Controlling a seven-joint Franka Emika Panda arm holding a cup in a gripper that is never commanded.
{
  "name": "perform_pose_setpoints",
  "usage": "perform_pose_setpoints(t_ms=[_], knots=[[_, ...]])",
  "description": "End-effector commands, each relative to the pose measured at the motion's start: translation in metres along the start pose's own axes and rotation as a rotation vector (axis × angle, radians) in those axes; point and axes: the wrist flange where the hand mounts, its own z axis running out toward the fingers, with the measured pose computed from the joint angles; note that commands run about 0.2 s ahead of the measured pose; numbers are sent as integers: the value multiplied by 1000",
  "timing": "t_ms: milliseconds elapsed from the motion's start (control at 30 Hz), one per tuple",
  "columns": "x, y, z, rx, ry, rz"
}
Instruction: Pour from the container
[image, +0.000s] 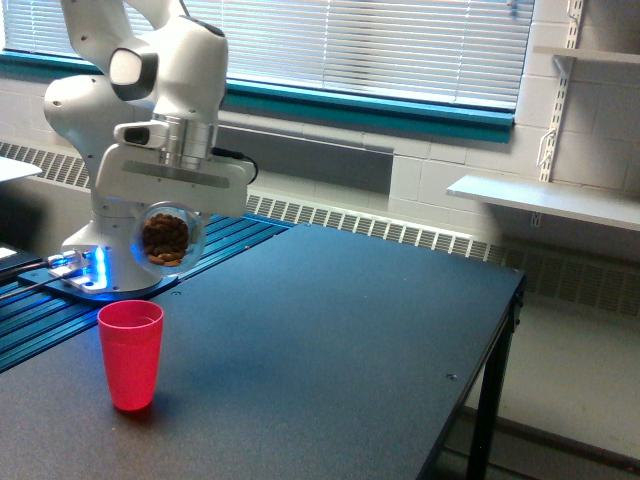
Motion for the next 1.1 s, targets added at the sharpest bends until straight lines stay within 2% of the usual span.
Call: perform_pose_setpoints(t_ms=[33, 500, 1100], knots=[[10, 13, 4, -15, -17, 12], [34, 27, 11, -44, -43, 37], [48, 23, 28, -98, -82, 4]])
